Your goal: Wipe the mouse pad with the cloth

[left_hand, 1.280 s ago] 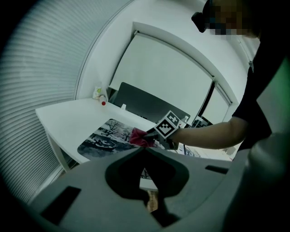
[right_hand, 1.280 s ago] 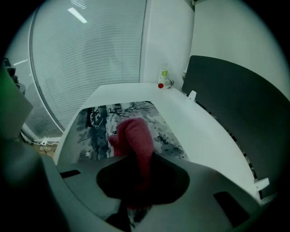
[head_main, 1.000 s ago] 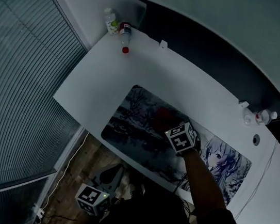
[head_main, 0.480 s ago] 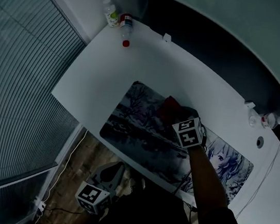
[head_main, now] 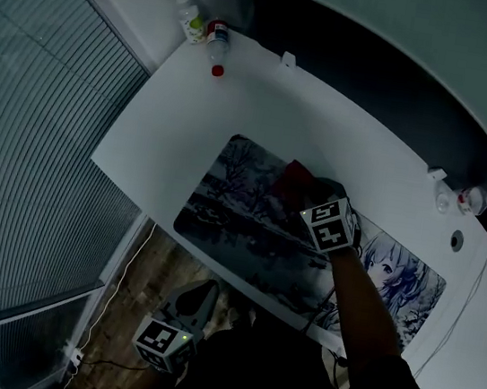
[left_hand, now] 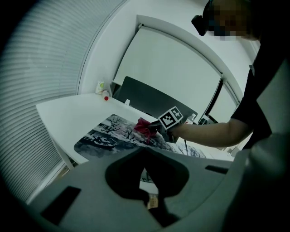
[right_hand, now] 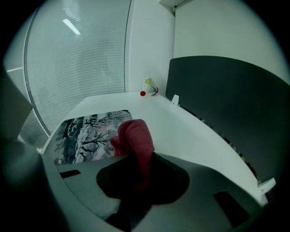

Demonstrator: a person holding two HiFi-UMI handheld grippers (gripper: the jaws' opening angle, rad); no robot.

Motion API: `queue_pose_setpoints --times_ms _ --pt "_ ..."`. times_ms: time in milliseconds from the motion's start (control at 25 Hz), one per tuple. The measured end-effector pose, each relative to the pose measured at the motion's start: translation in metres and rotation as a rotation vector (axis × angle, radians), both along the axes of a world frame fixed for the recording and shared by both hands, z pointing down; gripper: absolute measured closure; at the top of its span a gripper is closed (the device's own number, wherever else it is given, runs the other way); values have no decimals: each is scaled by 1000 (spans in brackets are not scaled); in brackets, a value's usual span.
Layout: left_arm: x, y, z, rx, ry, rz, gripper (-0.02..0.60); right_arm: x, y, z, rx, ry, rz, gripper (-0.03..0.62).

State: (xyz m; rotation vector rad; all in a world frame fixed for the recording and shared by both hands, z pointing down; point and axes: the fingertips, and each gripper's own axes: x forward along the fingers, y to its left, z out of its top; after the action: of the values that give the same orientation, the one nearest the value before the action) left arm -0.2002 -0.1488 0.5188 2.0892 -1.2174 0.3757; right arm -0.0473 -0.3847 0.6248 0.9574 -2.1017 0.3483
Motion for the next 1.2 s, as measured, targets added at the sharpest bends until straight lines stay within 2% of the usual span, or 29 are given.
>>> queue_pose_setpoints --times_ms 160,320,480,600,720,960,1200 --pt "-6 10 -4 18 1 3 577 -3 8 -12 40 -17 2 511" --pt "-16 17 -13 54 3 29 577 -5 22 -37 76 -109 68 511" --pt "-24 29 -29 113 10 101 577 -4 51 -77 93 -295 193 511" --pt "-30 48 -40 145 22 182 577 -1 90 -108 105 -455 310 511" --pt "-40 67 -55 183 36 243 577 4 137 -134 143 -562 427 511" --pt "-56 126 -65 223 66 370 577 4 249 -168 244 -594 559 511" --pt "-58 176 -70 252 98 455 577 -6 354 -180 287 -596 625 511"
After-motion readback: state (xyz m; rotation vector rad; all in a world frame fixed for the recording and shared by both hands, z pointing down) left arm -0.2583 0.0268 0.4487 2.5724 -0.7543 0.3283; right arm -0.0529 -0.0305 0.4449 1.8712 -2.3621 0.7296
